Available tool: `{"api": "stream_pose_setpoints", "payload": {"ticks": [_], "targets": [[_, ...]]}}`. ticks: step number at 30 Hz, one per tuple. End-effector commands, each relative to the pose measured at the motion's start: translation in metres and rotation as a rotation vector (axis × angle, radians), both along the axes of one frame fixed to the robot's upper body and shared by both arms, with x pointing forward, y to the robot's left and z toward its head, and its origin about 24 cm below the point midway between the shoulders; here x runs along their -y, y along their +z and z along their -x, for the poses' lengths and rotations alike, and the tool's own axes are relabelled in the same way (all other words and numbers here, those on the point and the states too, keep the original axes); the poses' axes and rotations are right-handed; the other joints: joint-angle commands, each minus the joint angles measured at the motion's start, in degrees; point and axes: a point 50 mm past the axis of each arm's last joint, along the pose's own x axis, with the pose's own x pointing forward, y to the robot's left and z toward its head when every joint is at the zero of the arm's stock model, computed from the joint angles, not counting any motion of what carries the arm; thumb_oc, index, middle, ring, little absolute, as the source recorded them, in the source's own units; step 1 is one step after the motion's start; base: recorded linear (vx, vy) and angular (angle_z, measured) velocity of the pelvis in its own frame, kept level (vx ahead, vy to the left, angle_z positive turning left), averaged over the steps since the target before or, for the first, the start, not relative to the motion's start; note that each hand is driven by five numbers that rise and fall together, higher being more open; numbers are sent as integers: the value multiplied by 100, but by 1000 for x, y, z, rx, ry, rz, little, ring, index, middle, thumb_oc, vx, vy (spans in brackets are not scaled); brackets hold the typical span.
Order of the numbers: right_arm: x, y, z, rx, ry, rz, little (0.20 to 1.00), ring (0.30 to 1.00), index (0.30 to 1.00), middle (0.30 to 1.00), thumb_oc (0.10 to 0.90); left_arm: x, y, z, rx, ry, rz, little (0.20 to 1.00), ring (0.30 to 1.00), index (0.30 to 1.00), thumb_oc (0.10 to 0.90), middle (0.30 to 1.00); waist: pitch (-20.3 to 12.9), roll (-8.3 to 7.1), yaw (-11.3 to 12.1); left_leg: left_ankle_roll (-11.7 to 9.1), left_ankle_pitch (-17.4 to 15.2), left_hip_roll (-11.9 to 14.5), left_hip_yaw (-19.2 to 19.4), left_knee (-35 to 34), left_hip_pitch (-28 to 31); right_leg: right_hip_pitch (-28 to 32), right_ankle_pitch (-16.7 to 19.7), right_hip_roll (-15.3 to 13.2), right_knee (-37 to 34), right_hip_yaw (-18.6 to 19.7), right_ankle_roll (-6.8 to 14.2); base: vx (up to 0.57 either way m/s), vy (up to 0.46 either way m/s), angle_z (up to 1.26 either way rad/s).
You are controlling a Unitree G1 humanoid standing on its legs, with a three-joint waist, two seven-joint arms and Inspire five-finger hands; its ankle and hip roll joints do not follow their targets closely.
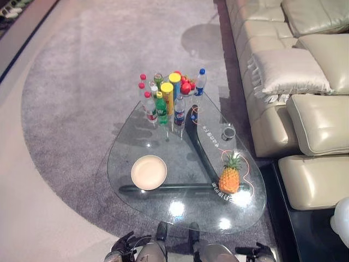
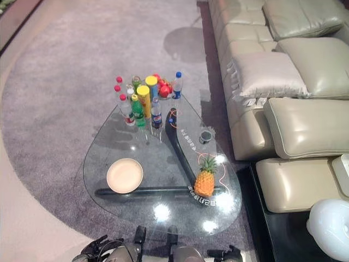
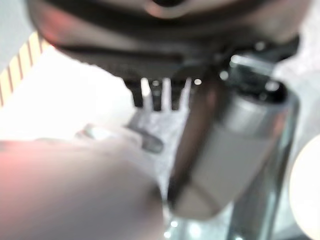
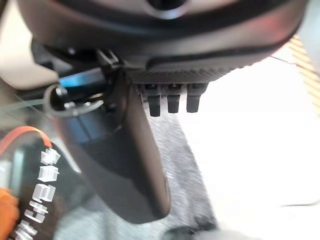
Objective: Pick up the fruit to the plate
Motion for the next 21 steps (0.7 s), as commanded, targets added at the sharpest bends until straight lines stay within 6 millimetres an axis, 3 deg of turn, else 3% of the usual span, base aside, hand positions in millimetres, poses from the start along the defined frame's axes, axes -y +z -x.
{"api": "stream_pose_setpoints", "payload": {"ticks": [1, 5, 8, 10, 13, 21], "targets": [[30, 24, -19, 146, -105, 150, 900, 900, 900, 900, 800, -7, -1, 8, -15, 2, -32, 900, 900, 900, 800, 900, 24, -129, 50, 223, -276, -213, 170, 593, -326, -444, -149, -171, 800, 190, 170, -22, -42, 4], [29, 41, -40, 263, -134, 176, 900, 900, 900, 900, 800, -10, 2, 6, 4, 1, -43, 900, 900, 900, 800, 900, 137, -157, 45, 235, -319, -252, 153, 823, -507, -556, -171, -168, 927, 161, 142, -8, -16, 2], [24, 72, -68, 447, -164, 197, 900, 900, 900, 900, 800, -12, 5, 1, 27, 0, -47, 900, 900, 900, 800, 900, 297, -198, 22, 264, -378, -312, 156, 1117, -769, -748, -189, -161, 1105, 140, 108, -43, -27, 2], [24, 78, -72, 490, -166, 202, 900, 900, 900, 900, 800, -12, 6, 0, 32, 2, -46, 900, 900, 900, 800, 900, 339, -200, 17, 269, -390, -321, 155, 1179, -823, -794, -198, -162, 1155, 133, 101, -17, -3, 1], [18, 115, -94, 665, -164, 250, 900, 900, 900, 900, 800, -9, 8, -3, 52, 15, -36, 900, 900, 900, 800, 900, 502, -175, -9, 289, -436, -371, 159, 1457, -1075, -1022, -261, -172, 1398, 89, 64, -38, 26, 1], [12, 174, -118, 930, -117, 291, 900, 900, 900, 900, 800, 2, 8, -6, 94, 33, 6, 900, 900, 900, 800, 900, 759, -55, -68, 313, -460, -462, 181, 1830, -1537, -1531, -350, -206, 1796, 77, 4, -45, 54, 1]]}}
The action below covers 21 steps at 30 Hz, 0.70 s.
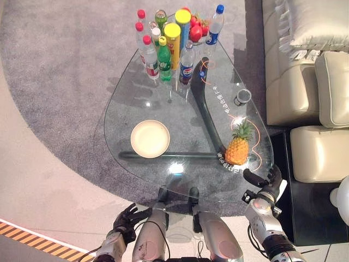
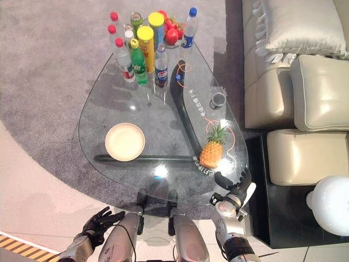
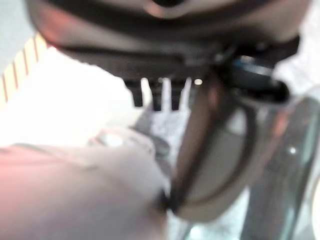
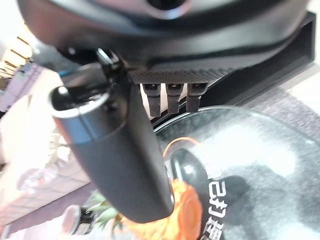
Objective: Pick up the fruit to the plate
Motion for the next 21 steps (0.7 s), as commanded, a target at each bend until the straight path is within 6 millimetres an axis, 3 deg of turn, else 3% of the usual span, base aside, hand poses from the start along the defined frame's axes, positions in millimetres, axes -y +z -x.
{"api": "stream_pose_setpoints", "payload": {"ticks": [1, 8, 21], "targets": [[27, 47, -1, 209, -62, 133, 900, 900, 900, 900, 800, 2, -17, 42, -115, 25, -3, 900, 900, 900, 800, 900, -227, -105, -57, 331, -339, -252, 201, 835, -423, -142, 101, -62, 201, 104, -23, -36, 55, 0], [16, 88, -14, 388, -39, 136, 900, 900, 900, 900, 800, 10, -17, 38, -90, 38, 30, 900, 900, 900, 800, 900, -69, -51, -73, 334, -340, -284, 235, 984, -664, -419, 78, -60, 372, 136, -52, -16, 31, 0], [-10, 137, -41, 539, -35, 138, 900, 900, 900, 900, 800, 23, -13, 25, -32, 30, 81, 900, 900, 900, 800, 900, 101, 67, -21, 346, -398, -334, 257, 1392, -1241, -1010, 63, -57, 697, 189, -119, 0, 26, 0]]}}
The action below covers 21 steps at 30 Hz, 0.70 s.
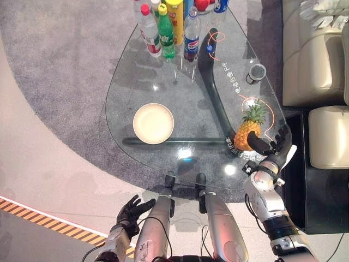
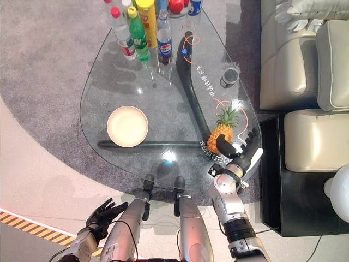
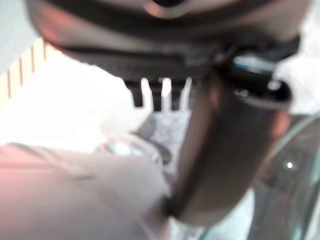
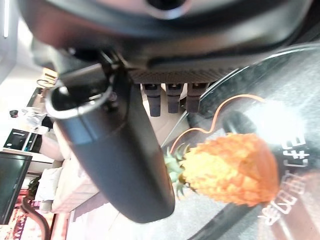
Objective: Pick up the fruit to the plate
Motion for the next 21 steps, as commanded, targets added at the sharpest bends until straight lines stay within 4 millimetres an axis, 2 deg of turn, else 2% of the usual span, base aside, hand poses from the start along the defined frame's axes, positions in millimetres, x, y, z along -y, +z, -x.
{"api": "stream_pose_setpoints", "payload": {"ticks": [1, 8, 21], "targets": [[3, 53, 3, 230, -44, 97, 900, 900, 900, 900, 800, 14, -19, 36, -115, -17, 19, 900, 900, 900, 800, 900, -36, -113, -43, 297, -398, -202, 226, 909, -466, 56, 396, 78, -401, 171, -95, -3, 40, 1], [-4, 73, -9, 243, -90, 158, 900, 900, 900, 900, 800, 18, -15, 28, -86, -21, 39, 900, 900, 900, 800, 900, -36, -55, 7, 324, -373, -206, 261, 926, -782, -337, 412, 104, -297, 190, -89, -4, 26, 1], [-2, 76, -26, 139, -135, 206, 900, 900, 900, 900, 800, 26, -11, 17, -54, -30, 69, 900, 900, 900, 800, 900, -36, 23, 103, 324, -268, -258, 248, 867, -1111, -707, 477, 82, -285, 156, -76, -7, 26, 0]]}}
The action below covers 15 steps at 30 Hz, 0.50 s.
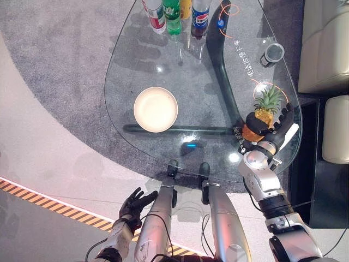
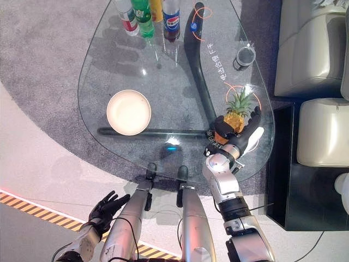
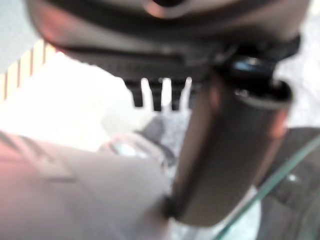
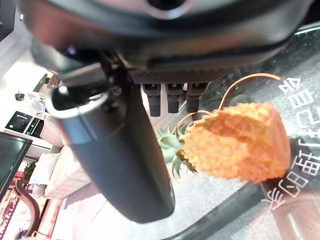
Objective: Pick up the fruit to the plate
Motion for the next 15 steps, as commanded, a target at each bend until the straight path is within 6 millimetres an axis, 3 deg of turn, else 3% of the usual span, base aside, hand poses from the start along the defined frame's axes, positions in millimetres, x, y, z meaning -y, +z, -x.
{"api": "stream_pose_setpoints", "payload": {"ticks": [1, 15], "targets": [[17, 32, 2, 122, -105, 107, 900, 900, 900, 900, 800, 18, -21, 33, -135, -52, 17, 900, 900, 900, 800, 900, -59, -24, -25, 352, -284, -202, 254, 655, -263, 189, 508, 124, -644, 159, -56, 0, 0, 0], [25, 20, -13, -60, -202, 51, 900, 900, 900, 900, 800, 24, -18, 23, -113, -74, 28, 900, 900, 900, 800, 900, -59, -3, 124, 373, -281, -251, 223, 654, -408, 29, 533, 69, -631, 93, -33, 0, 0, 0]]}}
